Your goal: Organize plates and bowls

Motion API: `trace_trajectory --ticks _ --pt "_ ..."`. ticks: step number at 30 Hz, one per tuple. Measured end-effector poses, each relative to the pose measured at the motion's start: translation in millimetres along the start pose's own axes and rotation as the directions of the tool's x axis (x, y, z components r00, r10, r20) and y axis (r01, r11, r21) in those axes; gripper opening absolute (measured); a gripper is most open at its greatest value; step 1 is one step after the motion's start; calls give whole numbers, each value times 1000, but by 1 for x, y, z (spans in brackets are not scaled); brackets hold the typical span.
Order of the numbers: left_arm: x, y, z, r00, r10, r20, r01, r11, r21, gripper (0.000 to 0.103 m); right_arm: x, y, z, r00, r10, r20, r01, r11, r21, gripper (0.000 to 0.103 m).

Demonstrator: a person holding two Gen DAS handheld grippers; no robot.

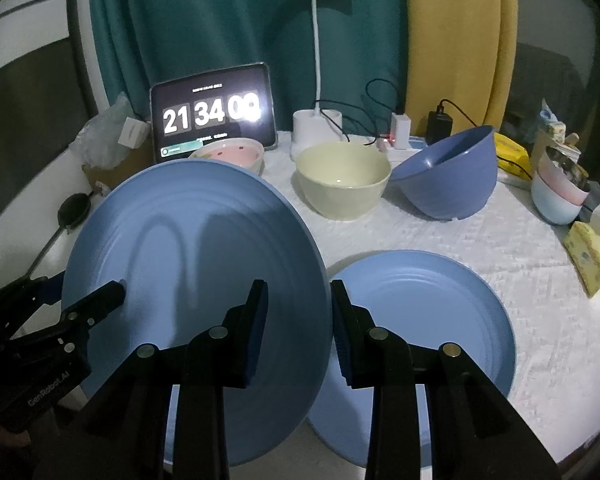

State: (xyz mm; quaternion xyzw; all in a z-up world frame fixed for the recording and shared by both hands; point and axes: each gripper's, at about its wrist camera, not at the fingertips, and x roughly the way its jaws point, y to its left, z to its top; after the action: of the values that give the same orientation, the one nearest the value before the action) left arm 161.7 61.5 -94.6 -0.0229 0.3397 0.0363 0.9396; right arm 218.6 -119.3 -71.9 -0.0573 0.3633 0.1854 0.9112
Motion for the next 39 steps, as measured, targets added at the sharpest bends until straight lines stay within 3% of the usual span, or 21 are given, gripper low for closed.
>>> trace_trajectory --ticks 39 --pt "29 -106 11 997 -32 -68 42 988 152 46 -3 -106 -26 1000 -28 -1 28 985 168 34"
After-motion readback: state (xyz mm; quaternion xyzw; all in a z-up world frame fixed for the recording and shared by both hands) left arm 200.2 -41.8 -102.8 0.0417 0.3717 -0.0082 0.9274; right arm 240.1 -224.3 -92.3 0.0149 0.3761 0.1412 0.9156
